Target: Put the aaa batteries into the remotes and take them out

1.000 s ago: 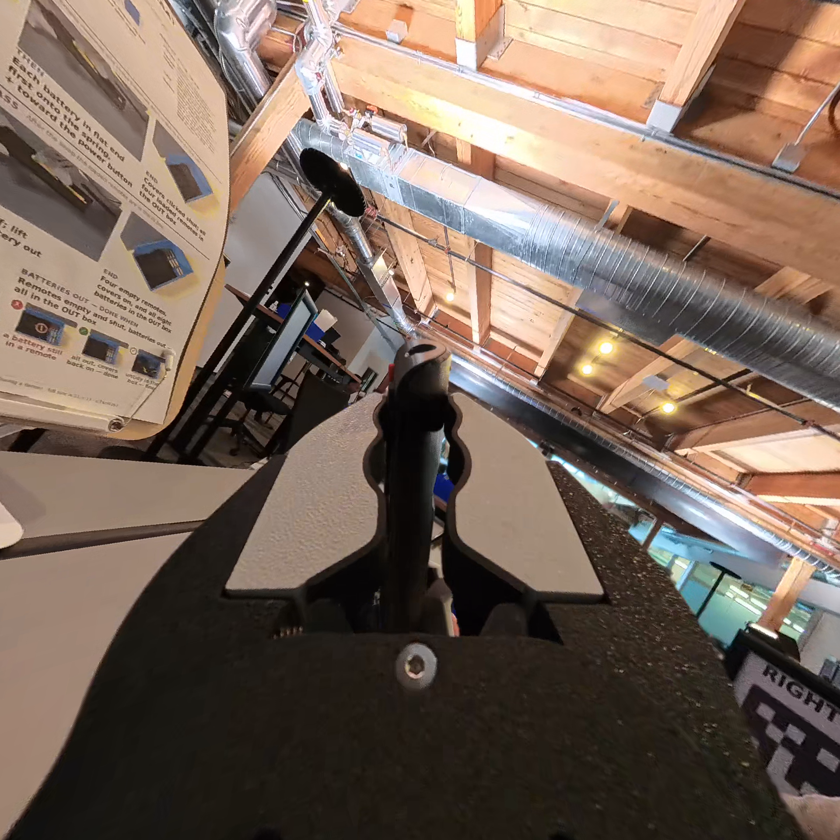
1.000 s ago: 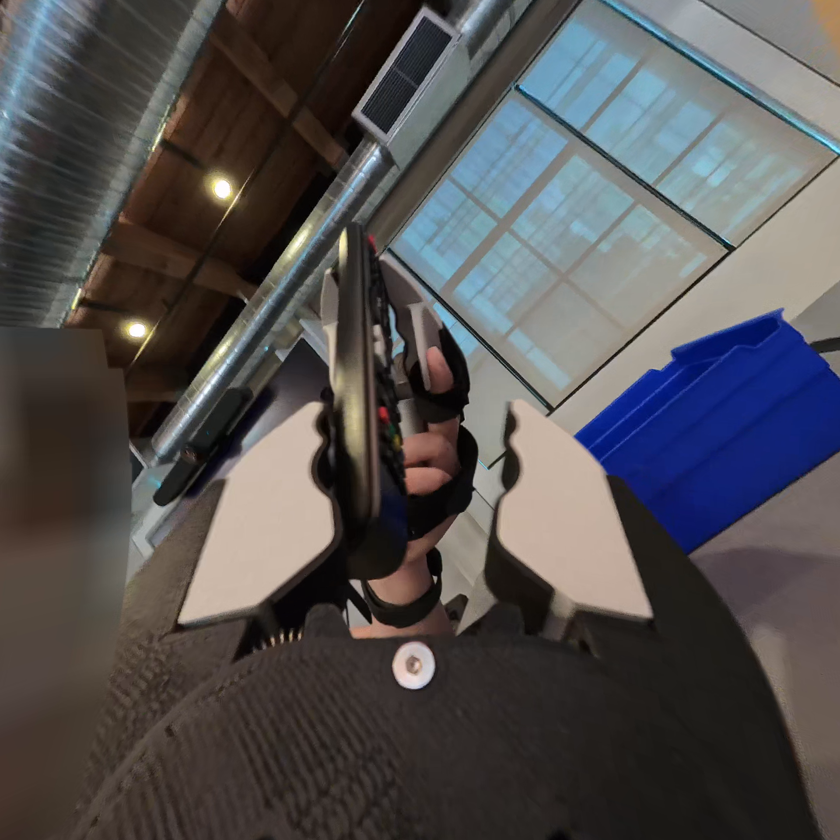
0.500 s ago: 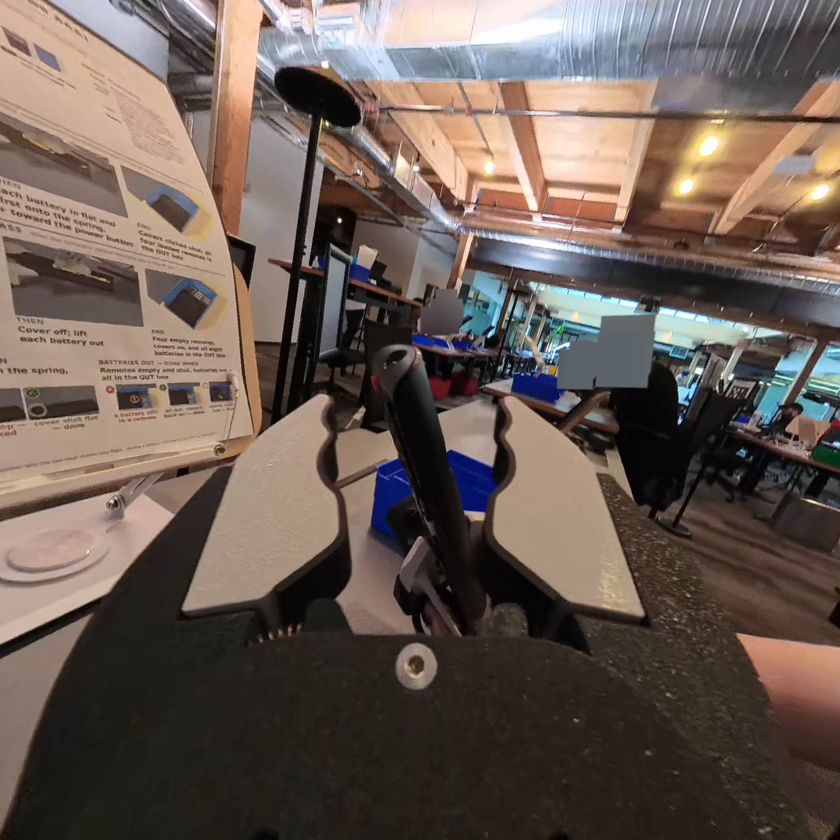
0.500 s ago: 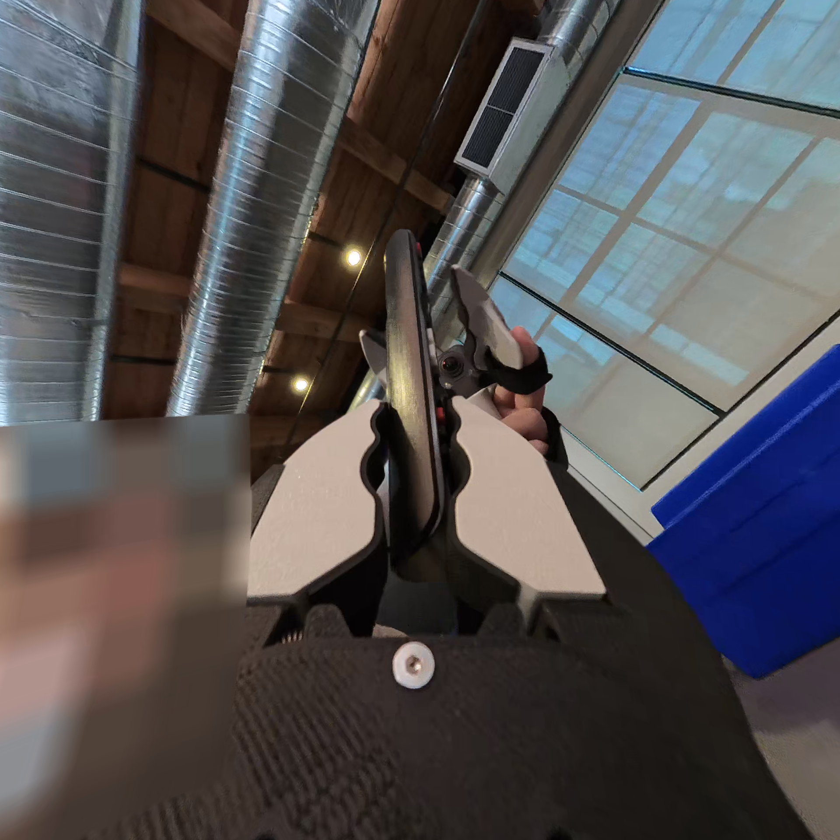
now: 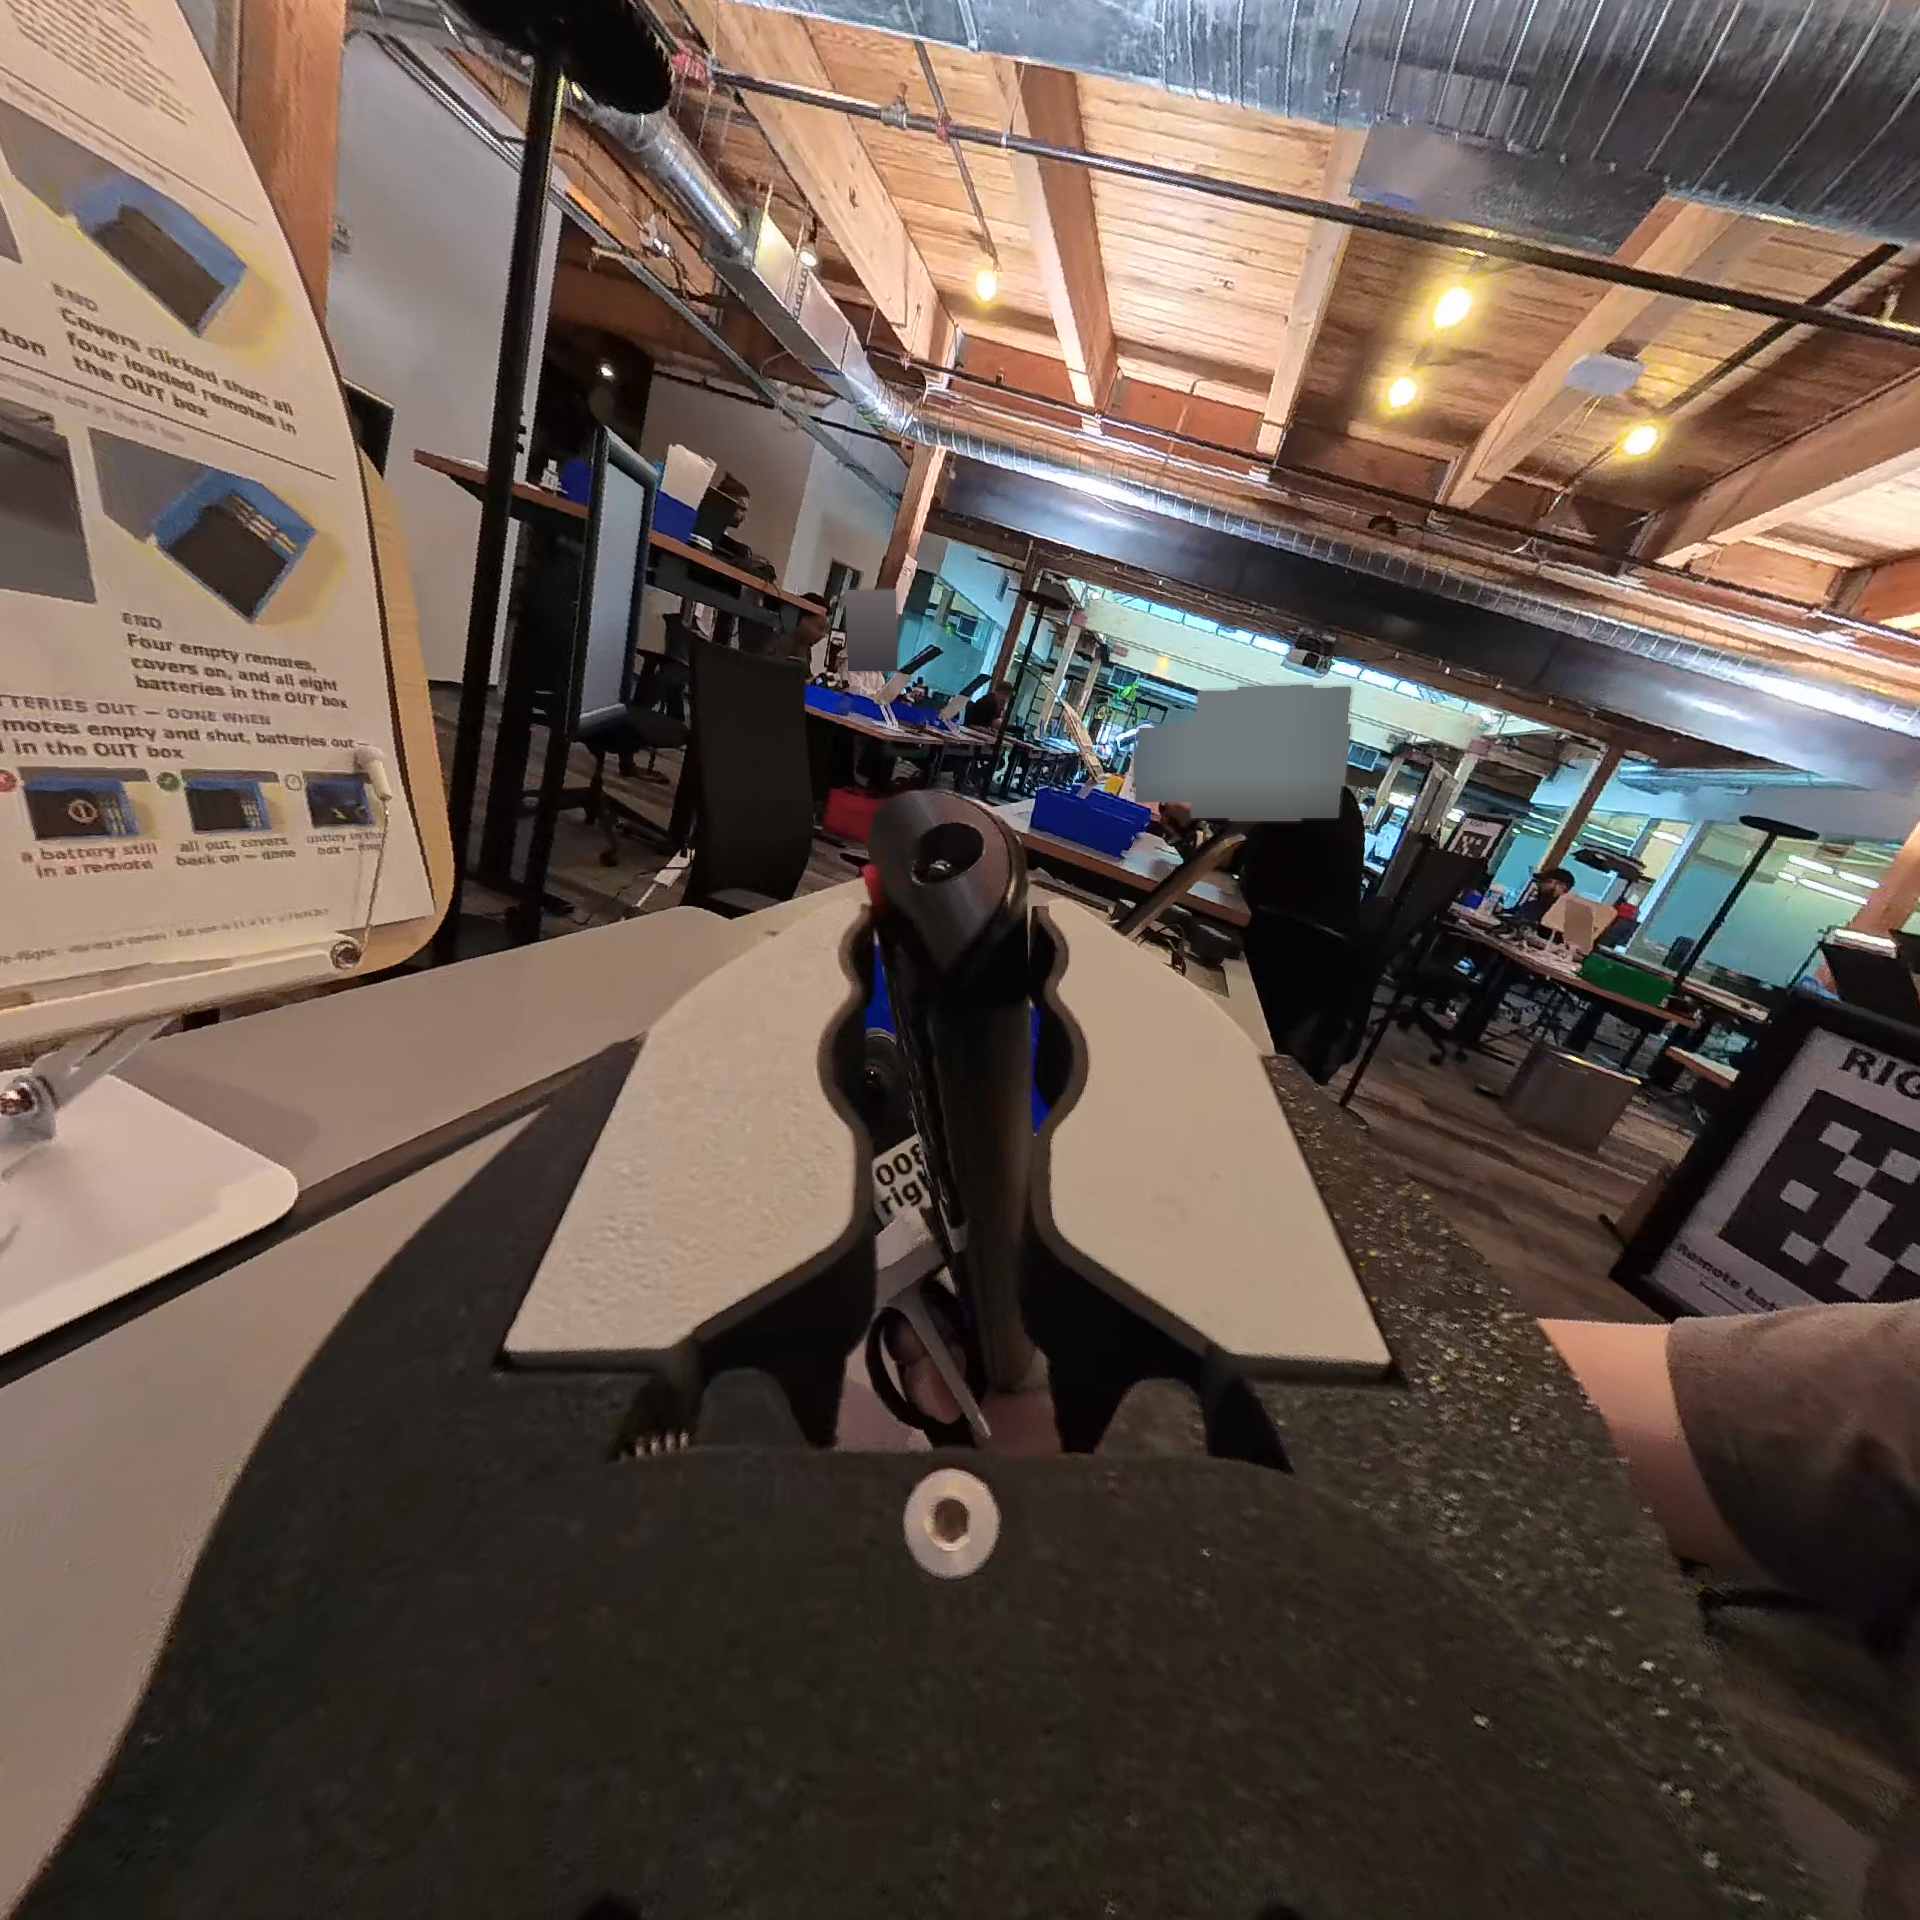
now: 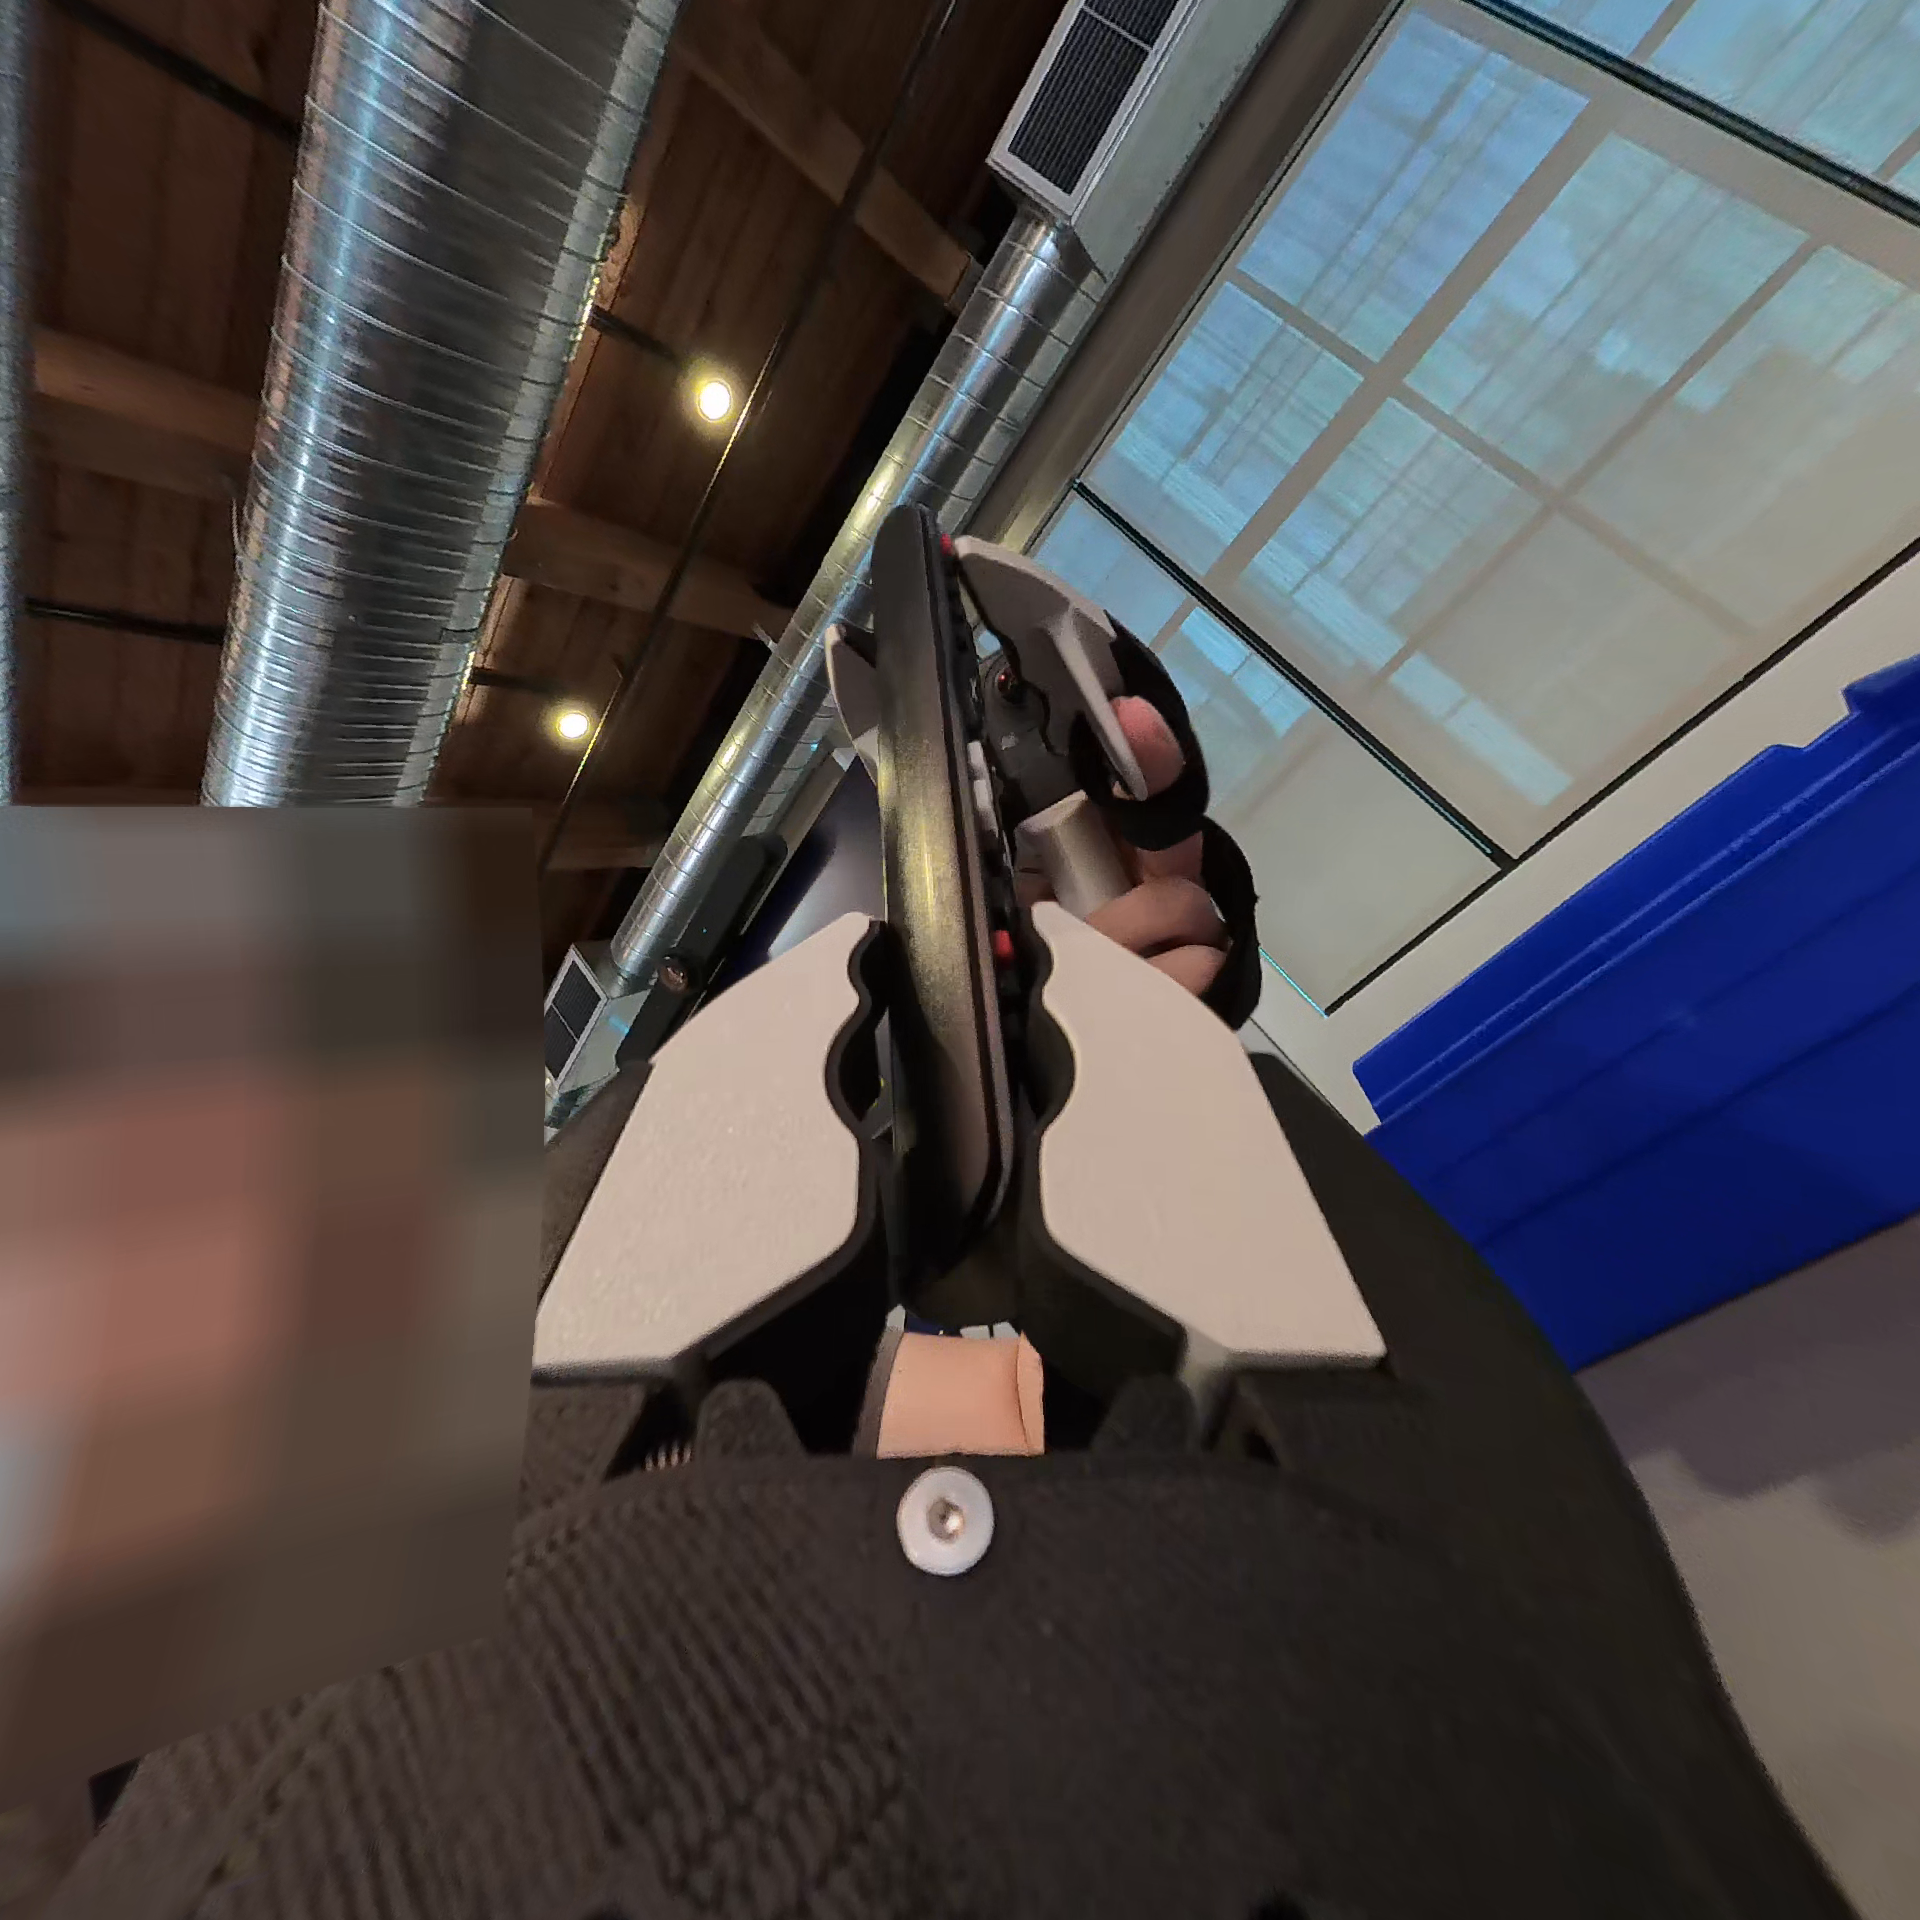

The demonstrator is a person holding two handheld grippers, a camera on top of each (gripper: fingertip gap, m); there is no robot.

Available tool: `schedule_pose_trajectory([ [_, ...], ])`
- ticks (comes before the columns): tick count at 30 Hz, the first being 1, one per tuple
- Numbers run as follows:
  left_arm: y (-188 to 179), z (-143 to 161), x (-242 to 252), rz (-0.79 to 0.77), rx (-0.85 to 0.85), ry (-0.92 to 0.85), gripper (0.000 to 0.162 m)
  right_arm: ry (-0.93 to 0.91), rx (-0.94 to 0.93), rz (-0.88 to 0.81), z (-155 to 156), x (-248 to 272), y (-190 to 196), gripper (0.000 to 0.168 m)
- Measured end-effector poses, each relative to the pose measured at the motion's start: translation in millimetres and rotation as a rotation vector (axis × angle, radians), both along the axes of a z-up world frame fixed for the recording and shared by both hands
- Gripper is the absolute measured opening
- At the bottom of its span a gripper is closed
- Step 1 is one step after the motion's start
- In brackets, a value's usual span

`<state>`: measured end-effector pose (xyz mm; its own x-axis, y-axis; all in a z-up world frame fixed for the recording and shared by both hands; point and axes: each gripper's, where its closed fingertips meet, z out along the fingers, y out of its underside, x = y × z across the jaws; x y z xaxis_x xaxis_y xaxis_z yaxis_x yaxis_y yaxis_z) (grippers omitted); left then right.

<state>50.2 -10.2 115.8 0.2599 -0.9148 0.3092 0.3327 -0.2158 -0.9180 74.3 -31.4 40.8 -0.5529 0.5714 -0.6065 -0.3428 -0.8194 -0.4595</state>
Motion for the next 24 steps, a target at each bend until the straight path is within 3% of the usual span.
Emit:
schedule_pose_trajectory([
  [10,4,-12,6,-0.017,-0.058,0.014,0.027,-0.063,0.048,-0.047,-7,-4,1,0.024],
  [24,19,-24,1,0.04,-0.151,0.002,0.026,-0.009,-0.085,-0.019,-20,-2,12,0.026],
])
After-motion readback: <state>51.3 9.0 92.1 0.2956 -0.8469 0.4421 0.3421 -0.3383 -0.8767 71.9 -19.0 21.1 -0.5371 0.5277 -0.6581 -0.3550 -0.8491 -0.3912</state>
